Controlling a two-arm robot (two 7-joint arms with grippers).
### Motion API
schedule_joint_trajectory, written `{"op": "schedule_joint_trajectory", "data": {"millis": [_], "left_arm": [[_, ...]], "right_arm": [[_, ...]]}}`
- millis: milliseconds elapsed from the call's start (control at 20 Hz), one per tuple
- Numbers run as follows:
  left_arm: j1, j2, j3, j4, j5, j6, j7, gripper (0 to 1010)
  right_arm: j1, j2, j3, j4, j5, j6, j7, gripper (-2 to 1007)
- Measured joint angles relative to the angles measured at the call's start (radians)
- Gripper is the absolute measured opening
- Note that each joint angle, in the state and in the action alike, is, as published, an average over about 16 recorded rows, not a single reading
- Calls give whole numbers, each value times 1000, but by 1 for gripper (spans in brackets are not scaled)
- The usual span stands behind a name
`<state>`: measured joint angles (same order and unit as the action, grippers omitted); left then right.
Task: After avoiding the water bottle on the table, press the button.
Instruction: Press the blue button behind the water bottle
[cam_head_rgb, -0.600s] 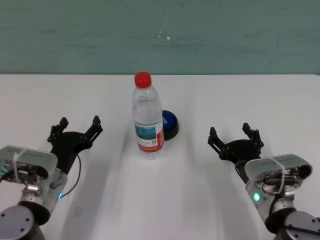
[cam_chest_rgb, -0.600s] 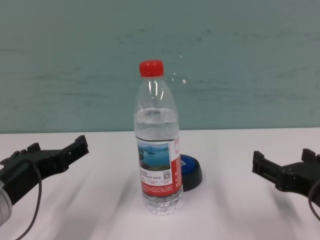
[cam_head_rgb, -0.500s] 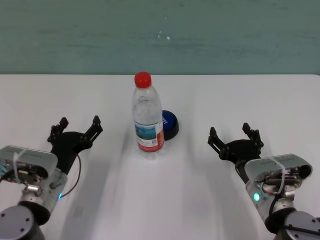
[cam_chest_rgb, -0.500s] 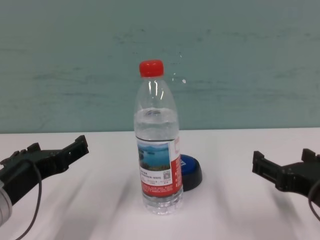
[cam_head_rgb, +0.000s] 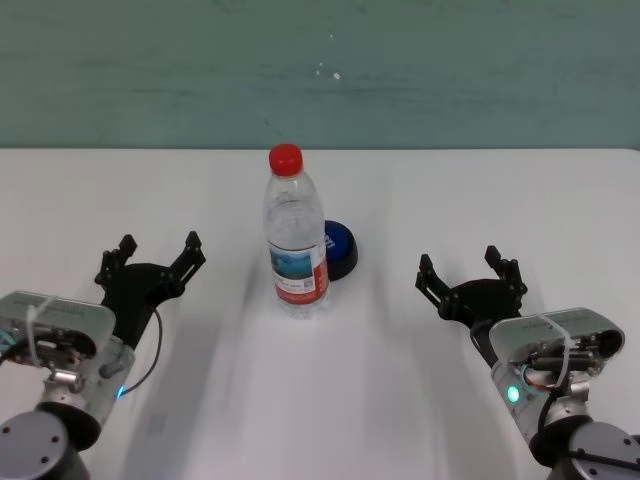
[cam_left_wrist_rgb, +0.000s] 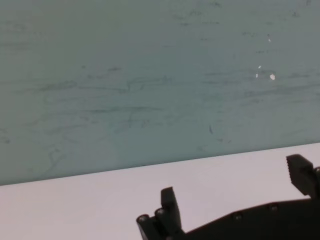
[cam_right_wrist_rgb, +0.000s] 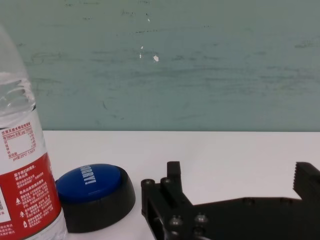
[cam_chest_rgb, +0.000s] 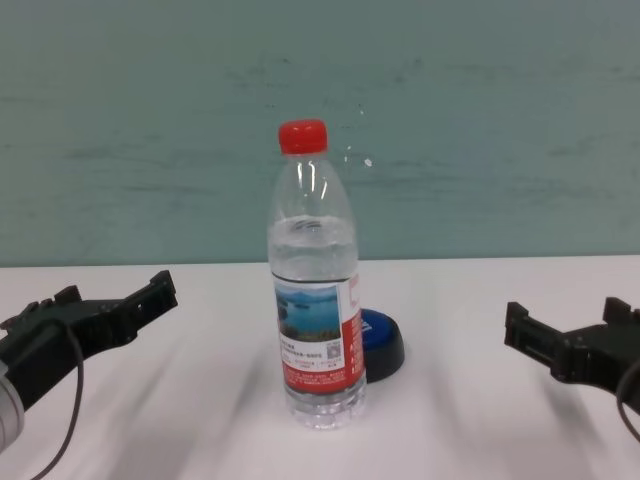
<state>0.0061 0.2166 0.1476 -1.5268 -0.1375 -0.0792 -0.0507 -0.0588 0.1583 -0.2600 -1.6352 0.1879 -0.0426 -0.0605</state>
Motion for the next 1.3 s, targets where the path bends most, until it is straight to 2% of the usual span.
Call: {"op": "schedule_joint_trajectory", "data": {"millis": [1300], "left_arm": [[2,0,-4,0,-2,0,-8,1010]], "right_arm": [[0,0,0,0,0,0,0,1004]]}}
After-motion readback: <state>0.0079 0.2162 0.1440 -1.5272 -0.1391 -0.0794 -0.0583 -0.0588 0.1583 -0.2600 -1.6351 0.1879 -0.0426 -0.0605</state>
